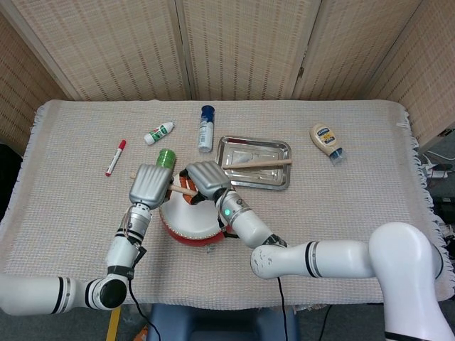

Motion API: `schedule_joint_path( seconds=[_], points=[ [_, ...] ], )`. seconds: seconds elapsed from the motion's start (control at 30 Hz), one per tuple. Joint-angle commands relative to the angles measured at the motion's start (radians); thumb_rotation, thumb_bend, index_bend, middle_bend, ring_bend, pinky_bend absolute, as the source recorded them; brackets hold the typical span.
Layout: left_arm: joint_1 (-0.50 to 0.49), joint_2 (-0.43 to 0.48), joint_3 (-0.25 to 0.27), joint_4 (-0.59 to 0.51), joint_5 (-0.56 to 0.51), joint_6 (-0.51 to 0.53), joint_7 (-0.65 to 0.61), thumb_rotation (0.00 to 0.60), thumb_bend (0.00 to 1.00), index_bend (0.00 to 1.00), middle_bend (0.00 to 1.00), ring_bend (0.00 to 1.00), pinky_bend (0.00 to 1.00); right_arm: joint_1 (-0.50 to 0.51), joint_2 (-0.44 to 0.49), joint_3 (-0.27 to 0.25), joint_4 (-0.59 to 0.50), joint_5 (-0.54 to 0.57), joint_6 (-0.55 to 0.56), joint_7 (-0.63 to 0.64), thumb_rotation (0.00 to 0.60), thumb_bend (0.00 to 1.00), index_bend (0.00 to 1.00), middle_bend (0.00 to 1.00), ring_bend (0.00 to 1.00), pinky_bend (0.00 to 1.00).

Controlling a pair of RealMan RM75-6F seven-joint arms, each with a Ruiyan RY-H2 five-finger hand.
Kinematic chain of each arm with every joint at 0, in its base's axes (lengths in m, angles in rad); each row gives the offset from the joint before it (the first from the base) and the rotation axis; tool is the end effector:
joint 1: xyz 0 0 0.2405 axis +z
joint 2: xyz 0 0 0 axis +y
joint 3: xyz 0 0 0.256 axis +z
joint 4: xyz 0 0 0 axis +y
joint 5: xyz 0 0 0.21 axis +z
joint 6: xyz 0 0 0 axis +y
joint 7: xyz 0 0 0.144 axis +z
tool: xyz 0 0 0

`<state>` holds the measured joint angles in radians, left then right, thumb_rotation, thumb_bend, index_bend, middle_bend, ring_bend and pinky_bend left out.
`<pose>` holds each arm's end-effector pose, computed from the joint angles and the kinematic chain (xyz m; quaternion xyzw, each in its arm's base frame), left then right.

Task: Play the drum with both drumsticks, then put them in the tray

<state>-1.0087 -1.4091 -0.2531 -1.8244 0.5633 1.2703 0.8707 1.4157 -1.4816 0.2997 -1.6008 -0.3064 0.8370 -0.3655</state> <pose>-0.0635 0.3629 0.0462 -0.7152 -0.3196 -0.3214 0.5320 0.0631 -0.3872 -0.0133 0.7318 -0.4791 0.3914 0.2859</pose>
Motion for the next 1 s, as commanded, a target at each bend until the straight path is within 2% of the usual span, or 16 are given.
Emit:
schedule_joint_path(
  seconds=[0.03,0.27,0.57,0.83,1.0],
  points=[
    [0.003,-0.001,0.006,0.002,0.016,0.006,-0.004,0.6,0.57,0.78,0.95,0.94,1.0,-0.011,-0.006,0.008,0.005,-0.012,0.007,0.012,0.6,0.41,0.76,0.71,0.86,1.0],
    [0.01,-0.002,0.016,-0.006,0.055,0.019,-0.007,0.6,0.57,0.67,0.88,0.88,1.0,-0.041,-0.025,0.022,0.018,-0.072,0.019,0.045,0.6,0.41,0.87,0.77,0.89,1.0],
    [0.019,-0.006,0.022,-0.007,0.096,0.036,-0.008,0.6,0.54,0.46,0.72,0.75,1.0,-0.081,-0.045,0.038,0.032,-0.153,0.038,0.083,0.6,0.41,0.99,0.84,0.92,1.0],
    [0.027,-0.008,0.027,-0.004,0.117,0.04,-0.005,0.6,0.53,0.38,0.61,0.65,1.0,-0.113,-0.055,0.047,0.041,-0.219,0.042,0.108,0.6,0.41,1.0,0.87,0.93,1.0],
    [0.031,-0.003,0.025,-0.005,0.121,0.034,-0.007,0.6,0.51,0.31,0.53,0.58,0.92,-0.135,-0.061,0.049,0.041,-0.271,0.055,0.121,0.6,0.39,1.0,0.9,0.94,1.0]
  ],
)
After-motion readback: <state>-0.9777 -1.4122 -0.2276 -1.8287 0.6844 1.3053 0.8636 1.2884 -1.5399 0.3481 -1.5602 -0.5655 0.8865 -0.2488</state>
